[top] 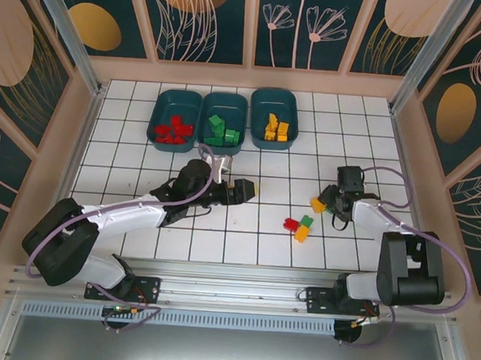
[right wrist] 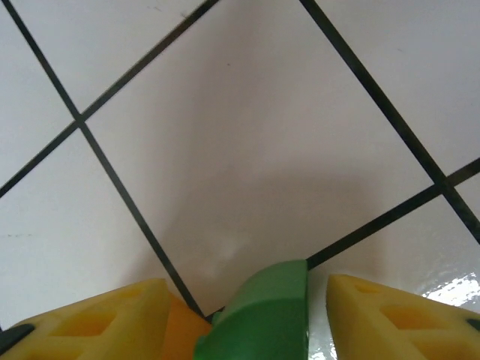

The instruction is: Sort the legos into containers by color

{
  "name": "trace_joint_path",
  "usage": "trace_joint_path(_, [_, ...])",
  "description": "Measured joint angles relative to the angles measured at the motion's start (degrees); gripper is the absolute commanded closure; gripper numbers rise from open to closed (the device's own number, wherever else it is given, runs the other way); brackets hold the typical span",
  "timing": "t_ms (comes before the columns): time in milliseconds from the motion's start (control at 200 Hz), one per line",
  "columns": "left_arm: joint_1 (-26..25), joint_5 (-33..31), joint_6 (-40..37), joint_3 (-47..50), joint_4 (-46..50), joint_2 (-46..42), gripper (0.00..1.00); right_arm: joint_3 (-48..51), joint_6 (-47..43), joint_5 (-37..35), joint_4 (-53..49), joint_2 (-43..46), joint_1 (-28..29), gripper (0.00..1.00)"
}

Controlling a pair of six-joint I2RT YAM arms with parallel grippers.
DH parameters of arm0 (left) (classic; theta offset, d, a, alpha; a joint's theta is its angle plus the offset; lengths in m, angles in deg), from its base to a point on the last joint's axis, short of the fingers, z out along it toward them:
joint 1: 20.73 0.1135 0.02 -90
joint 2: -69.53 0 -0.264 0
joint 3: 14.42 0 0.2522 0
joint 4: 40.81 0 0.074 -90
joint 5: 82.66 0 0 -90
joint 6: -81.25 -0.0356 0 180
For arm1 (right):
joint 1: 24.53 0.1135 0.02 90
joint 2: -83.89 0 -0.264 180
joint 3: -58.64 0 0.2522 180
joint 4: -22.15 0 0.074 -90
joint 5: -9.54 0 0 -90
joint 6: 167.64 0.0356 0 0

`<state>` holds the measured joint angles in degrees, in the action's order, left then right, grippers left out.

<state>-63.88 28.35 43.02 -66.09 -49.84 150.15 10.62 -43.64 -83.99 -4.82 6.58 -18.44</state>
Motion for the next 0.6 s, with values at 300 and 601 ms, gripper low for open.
trace_joint_path(300, [0.0, -0.7, 0.0, 0.2, 0.3, 0.0, 0.09, 0.8, 0.9, 0.6, 2.1, -0.9, -0.5, 0.62])
trace_joint_path(601, [0.0, -4.3, -1.0, -0.3, 4.3, -1.3, 0.09, 0.4, -0.3, 1.7, 5.3, -2.6, -0.8, 0.82])
